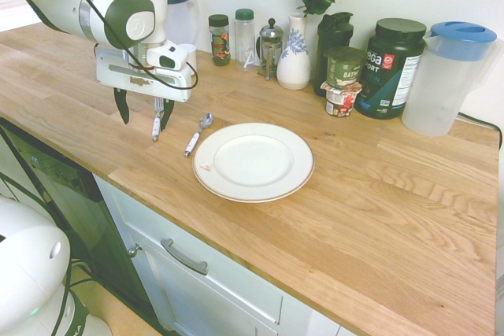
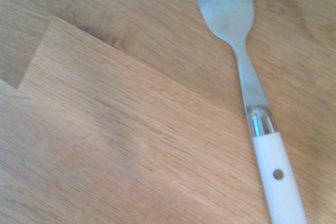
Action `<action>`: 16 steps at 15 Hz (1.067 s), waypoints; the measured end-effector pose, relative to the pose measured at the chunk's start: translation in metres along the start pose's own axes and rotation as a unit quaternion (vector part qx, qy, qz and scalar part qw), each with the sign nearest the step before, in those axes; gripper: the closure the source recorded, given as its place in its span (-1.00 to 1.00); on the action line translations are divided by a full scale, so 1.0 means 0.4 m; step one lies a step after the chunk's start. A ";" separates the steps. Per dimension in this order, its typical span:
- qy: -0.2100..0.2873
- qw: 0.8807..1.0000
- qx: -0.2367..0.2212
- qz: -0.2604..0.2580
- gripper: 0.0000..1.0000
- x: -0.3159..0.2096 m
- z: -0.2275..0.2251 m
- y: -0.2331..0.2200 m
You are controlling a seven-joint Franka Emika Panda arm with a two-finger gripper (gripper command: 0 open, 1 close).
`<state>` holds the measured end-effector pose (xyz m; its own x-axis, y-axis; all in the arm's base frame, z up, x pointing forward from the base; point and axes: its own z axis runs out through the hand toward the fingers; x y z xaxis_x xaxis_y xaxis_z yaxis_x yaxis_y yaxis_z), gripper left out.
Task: Put the fork into the plate
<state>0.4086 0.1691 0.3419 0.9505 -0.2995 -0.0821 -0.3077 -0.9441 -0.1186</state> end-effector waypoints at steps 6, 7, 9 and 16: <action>0.031 0.999 -0.008 -0.045 1.00 -0.007 0.012 -0.007; 0.032 0.998 -0.007 -0.047 1.00 -0.007 0.012 -0.009; 0.034 0.998 -0.007 -0.050 1.00 -0.009 0.016 -0.011; 0.028 0.998 -0.013 -0.047 1.00 -0.016 0.037 0.005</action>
<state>0.4012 0.1711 0.3275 0.9764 -0.2155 -0.0154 -0.2160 -0.9715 -0.0976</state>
